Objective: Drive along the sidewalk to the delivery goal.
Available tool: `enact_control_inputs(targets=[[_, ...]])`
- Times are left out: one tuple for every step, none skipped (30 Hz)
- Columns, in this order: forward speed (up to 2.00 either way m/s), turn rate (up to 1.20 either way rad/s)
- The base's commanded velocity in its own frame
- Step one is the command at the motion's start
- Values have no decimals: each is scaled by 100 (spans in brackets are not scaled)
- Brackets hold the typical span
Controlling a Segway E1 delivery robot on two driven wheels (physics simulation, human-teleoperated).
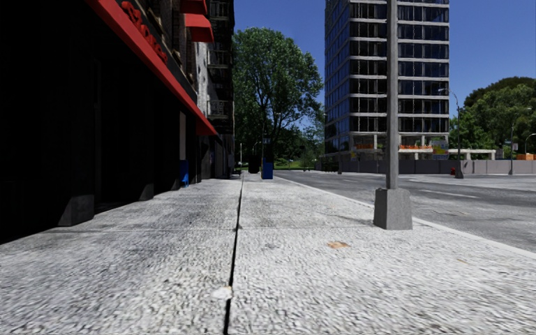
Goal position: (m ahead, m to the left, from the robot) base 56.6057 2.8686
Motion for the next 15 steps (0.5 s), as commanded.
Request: enact_control_inputs(targets=[[200,0],[200,0],[200,0],[200,0],[200,0],[200,0],[200,0],[200,0],[200,0],[200,0],[200,0],[200,0],[200,0],[200,0],[200,0]])
